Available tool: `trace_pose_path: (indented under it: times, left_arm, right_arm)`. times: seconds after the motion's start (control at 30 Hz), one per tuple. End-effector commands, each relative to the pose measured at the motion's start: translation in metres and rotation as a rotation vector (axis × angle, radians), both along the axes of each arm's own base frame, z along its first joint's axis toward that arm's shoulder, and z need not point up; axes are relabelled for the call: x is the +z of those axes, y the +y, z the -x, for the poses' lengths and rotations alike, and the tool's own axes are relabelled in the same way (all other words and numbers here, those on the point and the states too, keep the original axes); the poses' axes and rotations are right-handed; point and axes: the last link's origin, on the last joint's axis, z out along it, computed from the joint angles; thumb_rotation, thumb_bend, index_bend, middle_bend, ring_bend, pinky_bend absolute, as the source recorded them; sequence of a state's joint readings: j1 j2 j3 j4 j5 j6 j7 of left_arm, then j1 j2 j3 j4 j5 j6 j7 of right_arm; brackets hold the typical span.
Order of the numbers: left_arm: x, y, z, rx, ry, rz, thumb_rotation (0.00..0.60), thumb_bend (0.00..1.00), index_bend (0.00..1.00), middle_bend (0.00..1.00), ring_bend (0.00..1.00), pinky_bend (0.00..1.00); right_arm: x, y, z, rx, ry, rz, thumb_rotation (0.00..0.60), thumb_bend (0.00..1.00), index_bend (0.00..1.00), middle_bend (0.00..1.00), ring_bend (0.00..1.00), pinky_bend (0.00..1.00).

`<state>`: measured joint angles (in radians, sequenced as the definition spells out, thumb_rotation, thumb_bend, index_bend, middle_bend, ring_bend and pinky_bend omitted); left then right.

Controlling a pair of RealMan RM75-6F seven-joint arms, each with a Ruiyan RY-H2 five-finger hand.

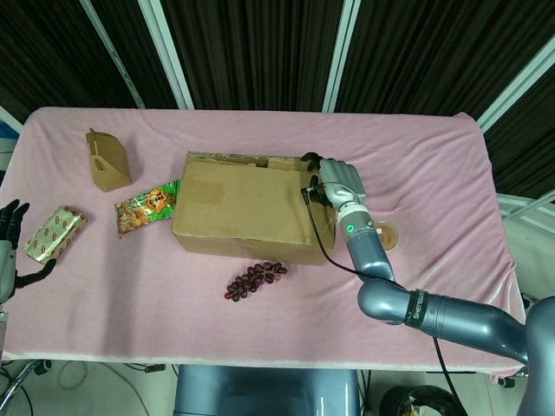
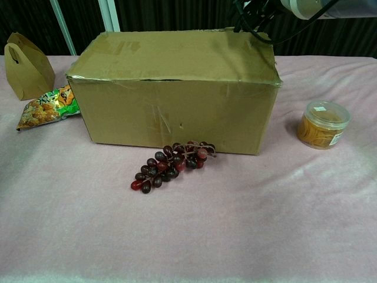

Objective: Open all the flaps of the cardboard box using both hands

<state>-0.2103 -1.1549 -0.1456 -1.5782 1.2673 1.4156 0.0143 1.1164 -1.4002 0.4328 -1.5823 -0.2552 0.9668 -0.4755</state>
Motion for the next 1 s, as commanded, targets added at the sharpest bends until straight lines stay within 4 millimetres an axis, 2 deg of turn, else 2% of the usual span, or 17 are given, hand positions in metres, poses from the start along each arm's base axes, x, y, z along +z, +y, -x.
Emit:
trace_pose_path:
  times: [0.03, 0.23, 0.33, 0.6, 1.0]
  left_arm:
    - [0.0, 0.0, 0.0, 0.001, -0.003, 0.0, 0.6, 0.19, 0.0, 0.0, 0.0, 0.0]
    - [0.0, 0.001, 0.0, 0.002, -0.008, -0.001, 0.6, 0.19, 0.0, 0.0, 0.0, 0.0]
    - [0.0, 0.0, 0.0, 0.003, -0.011, 0.001, 0.6, 0.19, 0.0, 0.0, 0.0, 0.0]
    - [0.001, 0.0, 0.0, 0.005, -0.025, -0.003, 0.6, 0.19, 0.0, 0.0, 0.0, 0.0]
    - [0.0, 0.0, -0.002, -0.002, -0.018, 0.001, 0.6, 0.19, 0.0, 0.0, 0.0, 0.0]
  right_arm:
    - [0.0, 0.0, 0.0, -0.004, -0.003, 0.0, 0.6, 0.82, 0.24, 0.35, 0.33, 0.32]
    - [0.001, 0.002, -0.001, -0.003, -0.006, 0.003, 0.6, 0.82, 0.24, 0.4, 0.45, 0.48]
    - [0.001, 0.004, -0.002, 0.0, -0.009, -0.001, 0.6, 0.83, 0.24, 0.42, 0.48, 0.52]
    - [0.002, 0.009, -0.008, -0.063, -0.144, -0.029, 0.6, 0.83, 0.23, 0.43, 0.5, 0.55]
    - [0.019, 0.014, -0.03, -0.189, -0.477, -0.074, 0.6, 0.82, 0.21, 0.43, 0.51, 0.56]
